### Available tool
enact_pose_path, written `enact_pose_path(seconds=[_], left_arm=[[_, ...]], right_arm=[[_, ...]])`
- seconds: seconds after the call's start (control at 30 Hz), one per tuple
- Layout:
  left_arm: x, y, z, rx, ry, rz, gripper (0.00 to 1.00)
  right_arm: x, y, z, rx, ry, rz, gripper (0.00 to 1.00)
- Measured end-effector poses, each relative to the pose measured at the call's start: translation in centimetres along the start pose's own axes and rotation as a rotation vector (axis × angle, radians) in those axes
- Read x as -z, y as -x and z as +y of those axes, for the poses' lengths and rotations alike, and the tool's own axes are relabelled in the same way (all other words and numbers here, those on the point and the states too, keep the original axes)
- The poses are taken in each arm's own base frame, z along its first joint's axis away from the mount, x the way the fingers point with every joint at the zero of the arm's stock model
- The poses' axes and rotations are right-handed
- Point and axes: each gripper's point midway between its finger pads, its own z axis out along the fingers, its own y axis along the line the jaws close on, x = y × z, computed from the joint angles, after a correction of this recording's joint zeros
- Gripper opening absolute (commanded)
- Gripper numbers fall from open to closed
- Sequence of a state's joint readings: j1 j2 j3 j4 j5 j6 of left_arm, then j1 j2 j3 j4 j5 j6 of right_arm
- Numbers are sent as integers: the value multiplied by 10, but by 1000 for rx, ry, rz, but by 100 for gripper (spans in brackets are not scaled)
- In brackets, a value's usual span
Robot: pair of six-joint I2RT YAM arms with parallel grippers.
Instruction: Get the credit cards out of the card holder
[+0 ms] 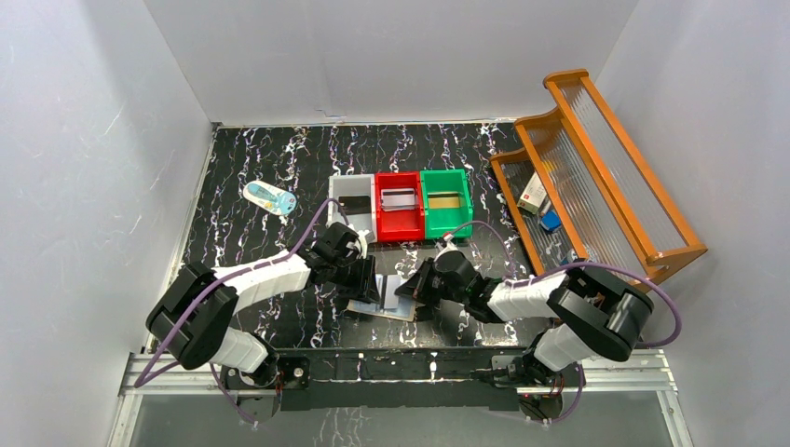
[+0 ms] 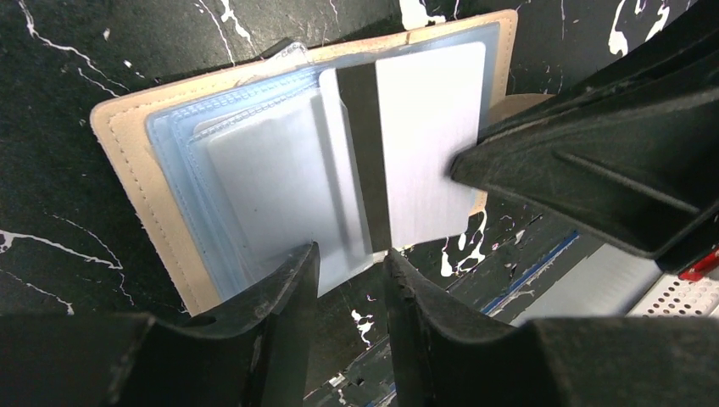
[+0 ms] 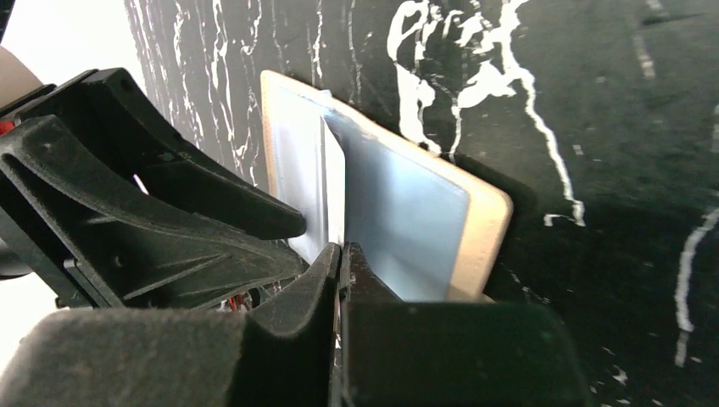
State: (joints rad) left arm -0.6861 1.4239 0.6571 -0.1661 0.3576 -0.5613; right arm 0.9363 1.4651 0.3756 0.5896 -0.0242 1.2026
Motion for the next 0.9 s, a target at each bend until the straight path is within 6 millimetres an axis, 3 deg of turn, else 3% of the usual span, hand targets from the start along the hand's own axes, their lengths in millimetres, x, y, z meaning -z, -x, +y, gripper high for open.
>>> enact_pose_path(seconds=[0.37,0.63,0.73,0.9], left_arm=[[6,3,-1,-6,22,-15,44],[15,30,-23,-50,-27,-66,46],[8,31,-27,-61,-50,-43,45],[-10,16,-19,-50,-42,48,43]], right_arm=[[1,3,-16,-1,-51,2,10],[-1,0,-20,-4,-59,14,11],[-1,0,-20,-3,-59,14,12],[-1,1,-19,-4,-58,13,16]])
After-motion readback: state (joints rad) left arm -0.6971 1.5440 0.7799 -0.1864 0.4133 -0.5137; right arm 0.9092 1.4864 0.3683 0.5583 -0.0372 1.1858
